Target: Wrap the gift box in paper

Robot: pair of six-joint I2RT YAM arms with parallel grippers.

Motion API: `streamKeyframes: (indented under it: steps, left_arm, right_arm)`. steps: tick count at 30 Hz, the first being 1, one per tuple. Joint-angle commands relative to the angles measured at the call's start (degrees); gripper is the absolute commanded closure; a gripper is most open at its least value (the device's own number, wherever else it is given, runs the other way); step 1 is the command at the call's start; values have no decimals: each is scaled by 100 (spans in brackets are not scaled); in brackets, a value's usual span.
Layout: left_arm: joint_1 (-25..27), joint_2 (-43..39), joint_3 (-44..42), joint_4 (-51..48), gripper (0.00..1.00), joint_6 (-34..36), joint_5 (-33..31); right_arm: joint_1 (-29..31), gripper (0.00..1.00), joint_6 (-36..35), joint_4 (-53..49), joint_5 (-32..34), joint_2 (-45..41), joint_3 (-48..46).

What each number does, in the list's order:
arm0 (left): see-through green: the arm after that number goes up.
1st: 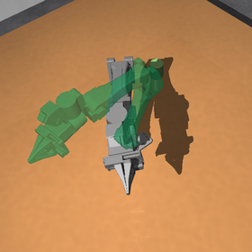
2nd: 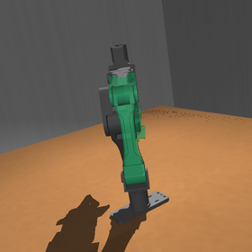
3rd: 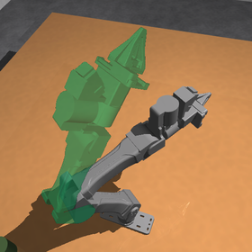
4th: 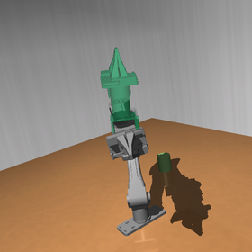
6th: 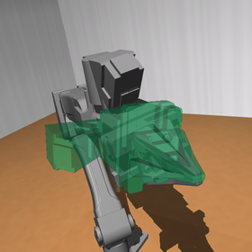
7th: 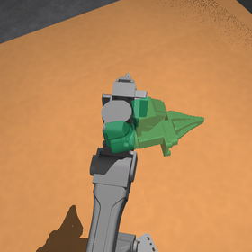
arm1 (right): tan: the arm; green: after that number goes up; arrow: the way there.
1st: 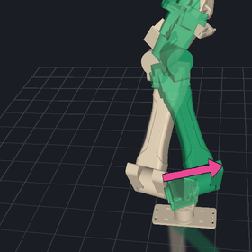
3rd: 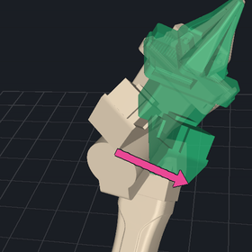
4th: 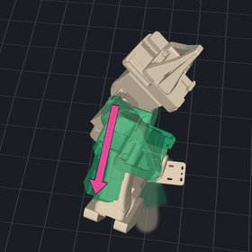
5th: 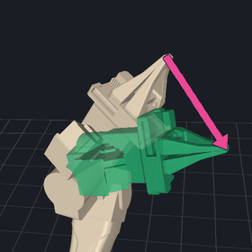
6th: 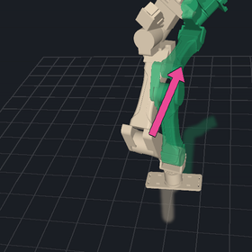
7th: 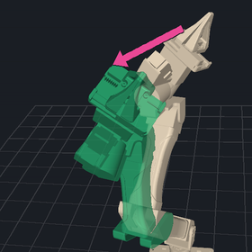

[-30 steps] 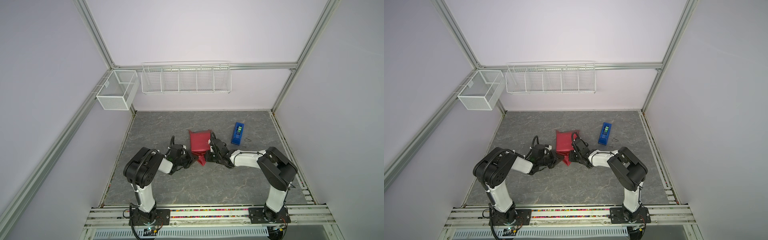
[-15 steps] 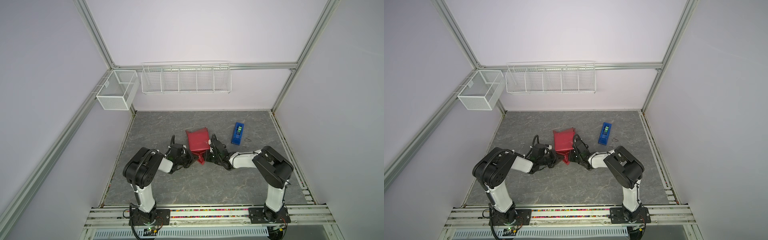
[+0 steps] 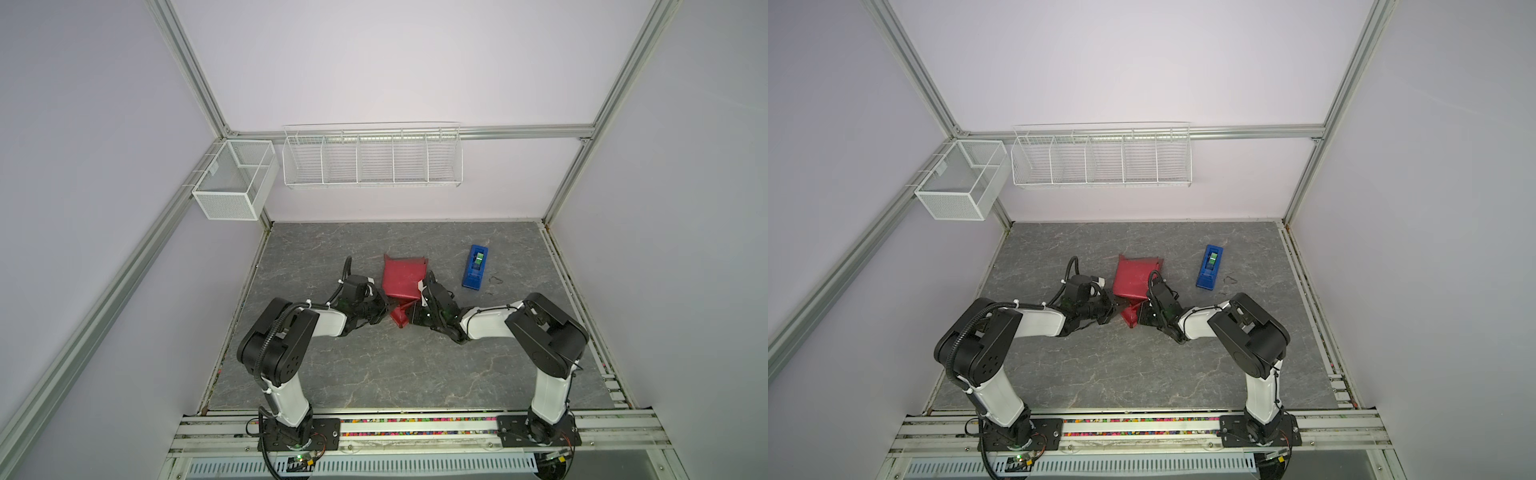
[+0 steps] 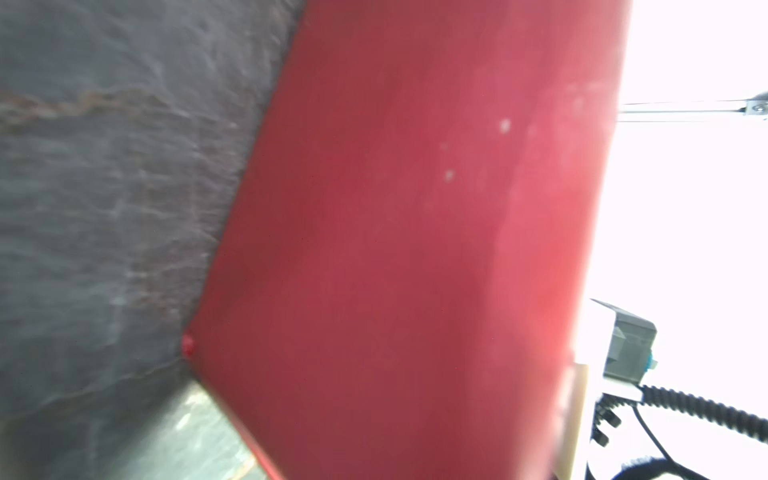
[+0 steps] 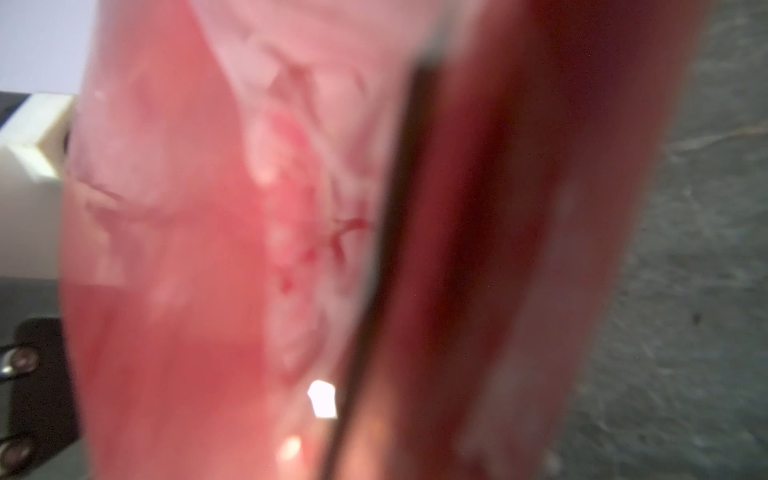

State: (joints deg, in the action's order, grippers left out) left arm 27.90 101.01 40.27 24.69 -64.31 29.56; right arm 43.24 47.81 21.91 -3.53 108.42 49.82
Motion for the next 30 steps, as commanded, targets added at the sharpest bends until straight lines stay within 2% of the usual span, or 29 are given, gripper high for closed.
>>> streamKeyframes:
  steps: [1,9,15,22,30]
  left_arm:
    - [15,-68,60,-88,96,71,-144]
    - [14,-433,-46,-438,96,174,-258]
    - [14,-783,-154,-1014,94,591,-496]
    - [14,-938,-511,-1380,84,650,-618]
    - [36,-490,-863,-720,72,355,-282]
  right_arm:
    - [1,84,167,-83,-8,-153,-59]
    - [-48,85,198,-8,-24,-73,212]
    - [-80,85,315,120,-91,-11,240]
    - [-85,85,354,115,-116,59,246]
    - [-71,85,367,120,-130,57,238]
